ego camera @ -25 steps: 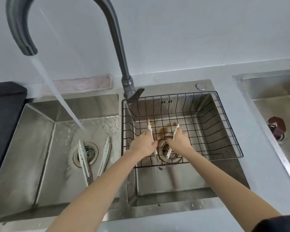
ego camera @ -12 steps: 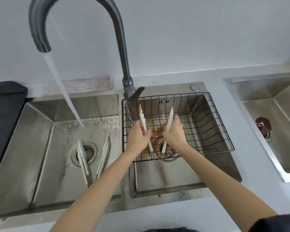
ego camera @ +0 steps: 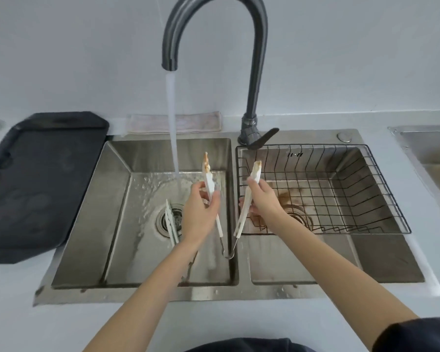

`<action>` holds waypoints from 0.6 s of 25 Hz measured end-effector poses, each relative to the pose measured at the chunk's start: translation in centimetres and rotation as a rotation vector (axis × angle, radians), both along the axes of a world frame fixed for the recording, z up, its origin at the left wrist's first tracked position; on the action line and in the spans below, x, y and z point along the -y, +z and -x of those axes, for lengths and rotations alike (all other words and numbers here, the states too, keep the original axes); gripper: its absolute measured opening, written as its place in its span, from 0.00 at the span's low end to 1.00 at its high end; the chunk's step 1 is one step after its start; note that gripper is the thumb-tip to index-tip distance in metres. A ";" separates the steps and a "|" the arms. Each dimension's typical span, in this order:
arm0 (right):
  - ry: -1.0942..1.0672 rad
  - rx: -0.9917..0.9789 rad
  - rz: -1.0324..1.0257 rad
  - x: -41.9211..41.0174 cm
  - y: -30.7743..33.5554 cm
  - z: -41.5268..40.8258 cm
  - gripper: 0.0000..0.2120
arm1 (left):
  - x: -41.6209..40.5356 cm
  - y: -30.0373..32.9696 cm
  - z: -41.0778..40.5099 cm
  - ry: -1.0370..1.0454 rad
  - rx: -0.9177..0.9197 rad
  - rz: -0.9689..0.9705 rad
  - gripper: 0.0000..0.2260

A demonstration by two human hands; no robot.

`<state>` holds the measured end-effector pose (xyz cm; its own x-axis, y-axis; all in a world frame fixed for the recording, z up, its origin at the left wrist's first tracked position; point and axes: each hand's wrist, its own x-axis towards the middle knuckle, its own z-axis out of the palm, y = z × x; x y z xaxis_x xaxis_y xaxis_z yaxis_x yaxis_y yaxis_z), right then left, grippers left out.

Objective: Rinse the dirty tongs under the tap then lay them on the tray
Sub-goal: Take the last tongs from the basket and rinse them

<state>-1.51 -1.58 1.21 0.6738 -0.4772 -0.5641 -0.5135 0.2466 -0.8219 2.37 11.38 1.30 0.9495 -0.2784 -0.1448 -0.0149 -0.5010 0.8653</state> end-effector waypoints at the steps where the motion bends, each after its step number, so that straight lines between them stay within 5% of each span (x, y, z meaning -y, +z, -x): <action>1: -0.017 0.011 -0.057 -0.8 -0.1 -0.8 0.20 | -1.0 0.0 -0.5 0.018 0.000 0.005 0.17; 15: -0.159 0.082 -0.538 -9.8 -1.7 -11.8 0.22 | -11.0 -0.2 -9.9 0.065 0.120 -0.114 0.13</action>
<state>10.34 8.18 -0.46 0.6693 -0.2360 -0.7046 -0.3755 0.7108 -0.5948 12.24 22.38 1.05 0.9772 -0.2046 -0.0569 -0.0789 -0.5988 0.7970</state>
